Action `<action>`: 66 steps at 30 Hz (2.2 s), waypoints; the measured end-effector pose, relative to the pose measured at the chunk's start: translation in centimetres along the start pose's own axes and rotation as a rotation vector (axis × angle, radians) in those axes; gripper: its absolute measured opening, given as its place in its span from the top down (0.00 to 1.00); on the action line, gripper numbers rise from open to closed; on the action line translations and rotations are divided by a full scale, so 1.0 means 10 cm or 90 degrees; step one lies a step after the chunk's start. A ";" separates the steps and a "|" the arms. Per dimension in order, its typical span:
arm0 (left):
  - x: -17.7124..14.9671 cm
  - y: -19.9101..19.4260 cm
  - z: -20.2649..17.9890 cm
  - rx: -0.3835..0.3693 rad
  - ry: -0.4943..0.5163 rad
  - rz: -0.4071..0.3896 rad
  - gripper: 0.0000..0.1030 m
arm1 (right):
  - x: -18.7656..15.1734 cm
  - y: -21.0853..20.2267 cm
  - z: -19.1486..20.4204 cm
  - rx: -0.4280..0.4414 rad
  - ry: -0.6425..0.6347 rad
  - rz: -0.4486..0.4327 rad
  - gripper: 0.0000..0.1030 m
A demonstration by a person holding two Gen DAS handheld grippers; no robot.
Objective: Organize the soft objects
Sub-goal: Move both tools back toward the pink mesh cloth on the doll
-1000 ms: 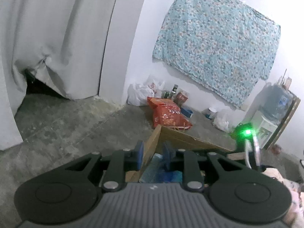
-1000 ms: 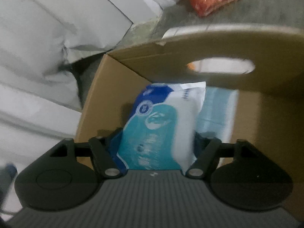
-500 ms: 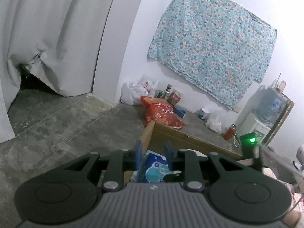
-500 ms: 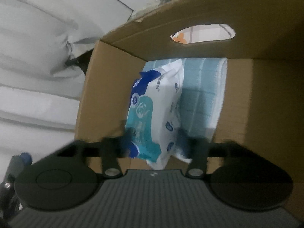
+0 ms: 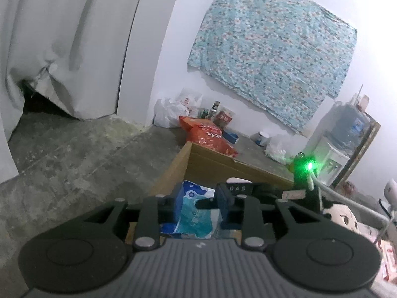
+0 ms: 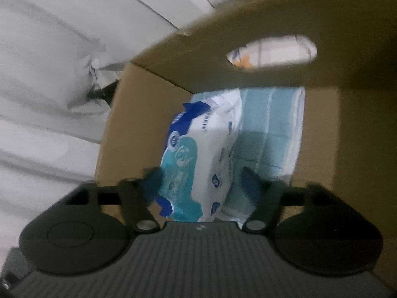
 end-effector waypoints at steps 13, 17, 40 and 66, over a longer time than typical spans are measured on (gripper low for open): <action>-0.28 -1.02 -0.90 -0.080 0.067 -0.004 0.59 | 0.21 -2.77 0.22 0.081 -0.221 -0.147 0.23; -0.46 -1.19 -1.36 -0.113 0.112 -0.003 0.59 | -0.01 -3.86 -0.27 0.069 -0.277 -0.214 0.23; -2.20 -0.66 -4.10 -0.320 0.317 0.012 0.53 | -0.60 -5.25 -3.45 -0.124 -0.208 -0.416 0.21; -2.80 -0.33 -3.94 -0.276 0.406 0.043 0.38 | -0.64 -5.03 -4.28 -0.182 -0.139 -0.401 0.21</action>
Point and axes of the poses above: each gripper's, at about its wrist camera, not at the fingertips, and y roughly the way its jaws point, z to its left, x to its top, the point moved 9 cm from there along y, roughly the way its jaws point, and after that the axes turned 9 degrees about -z, right-handed, at the moved point
